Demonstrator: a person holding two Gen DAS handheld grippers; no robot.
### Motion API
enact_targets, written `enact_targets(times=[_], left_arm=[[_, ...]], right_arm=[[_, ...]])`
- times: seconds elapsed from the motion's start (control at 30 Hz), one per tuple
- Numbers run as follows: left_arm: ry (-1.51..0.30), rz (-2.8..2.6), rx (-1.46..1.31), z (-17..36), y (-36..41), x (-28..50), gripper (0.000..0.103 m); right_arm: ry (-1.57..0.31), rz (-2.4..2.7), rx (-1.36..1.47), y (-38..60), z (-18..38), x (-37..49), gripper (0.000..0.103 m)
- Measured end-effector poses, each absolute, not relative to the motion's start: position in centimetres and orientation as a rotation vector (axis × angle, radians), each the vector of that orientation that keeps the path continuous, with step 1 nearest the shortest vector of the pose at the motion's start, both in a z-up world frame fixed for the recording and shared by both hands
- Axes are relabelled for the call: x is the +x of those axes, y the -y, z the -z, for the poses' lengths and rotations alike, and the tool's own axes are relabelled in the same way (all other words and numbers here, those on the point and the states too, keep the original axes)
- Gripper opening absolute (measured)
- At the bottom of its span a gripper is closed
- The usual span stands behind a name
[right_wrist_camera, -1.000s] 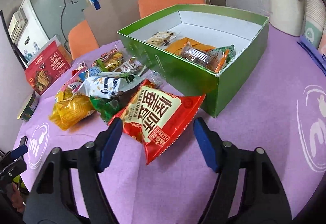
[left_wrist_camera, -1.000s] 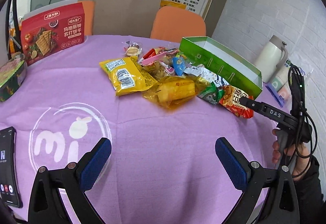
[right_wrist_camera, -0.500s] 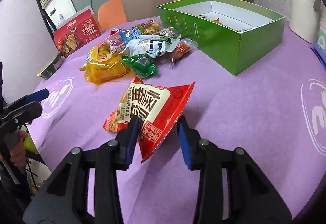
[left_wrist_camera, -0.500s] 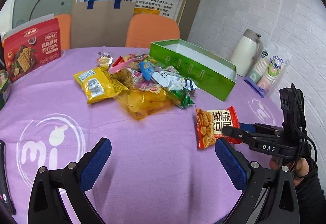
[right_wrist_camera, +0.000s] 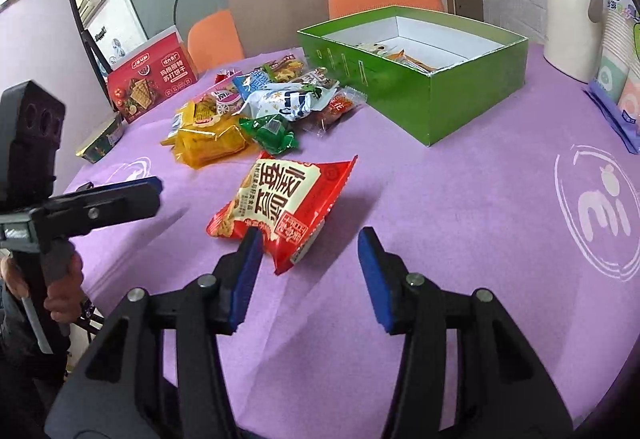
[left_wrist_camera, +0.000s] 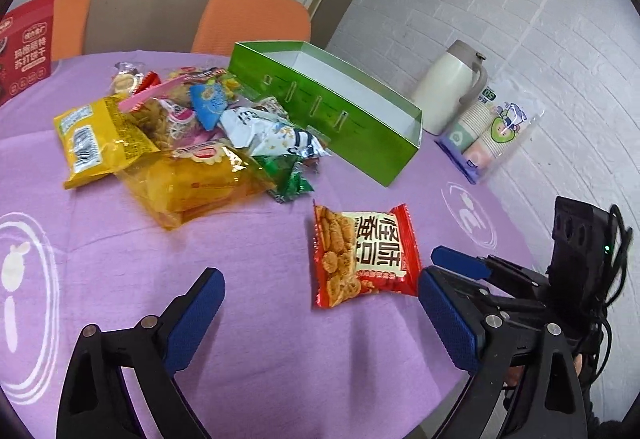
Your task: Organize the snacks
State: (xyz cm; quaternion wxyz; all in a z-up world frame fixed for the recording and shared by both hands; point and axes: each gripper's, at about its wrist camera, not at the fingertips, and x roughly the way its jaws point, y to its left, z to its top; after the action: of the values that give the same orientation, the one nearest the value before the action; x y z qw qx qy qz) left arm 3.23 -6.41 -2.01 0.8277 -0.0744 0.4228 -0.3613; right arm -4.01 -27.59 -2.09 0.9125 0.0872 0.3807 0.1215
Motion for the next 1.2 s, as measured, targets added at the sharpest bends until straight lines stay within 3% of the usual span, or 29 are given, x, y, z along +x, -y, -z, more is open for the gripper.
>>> enact_targets(times=[0.17,0.37,0.63,0.77,1.13,1.2], left_arm=[[-0.924,0.834,-0.093,3.0,9.0,3.8,0.081],[-0.945,0.831,-0.076,3.5,9.5,3.9,0.067],[-0.989,0.832,-0.113,3.7,9.6,5.4,0.066],[-1.035,0.854,-0.124,4.7,9.9,5.7,0.048],[-1.043,0.837,-0.161,5.0,9.8,6.0,0.048],[-1.04,0.832,-0.148,4.9,9.9,5.9,0.047]], right_arm=[[-0.742,-0.214,0.216,28.9,2.1,-8.7,0.051],[-0.744,-0.22,0.23,27.7,3.2,-6.8,0.051],[-0.718,-0.227,0.273,26.9,2.9,-4.4,0.051],[-0.716,-0.219,0.293,27.6,2.6,-4.4,0.051],[-0.74,-0.261,0.296,27.1,3.4,-2.6,0.051],[-0.752,-0.268,0.299,27.0,3.7,-2.1,0.047]])
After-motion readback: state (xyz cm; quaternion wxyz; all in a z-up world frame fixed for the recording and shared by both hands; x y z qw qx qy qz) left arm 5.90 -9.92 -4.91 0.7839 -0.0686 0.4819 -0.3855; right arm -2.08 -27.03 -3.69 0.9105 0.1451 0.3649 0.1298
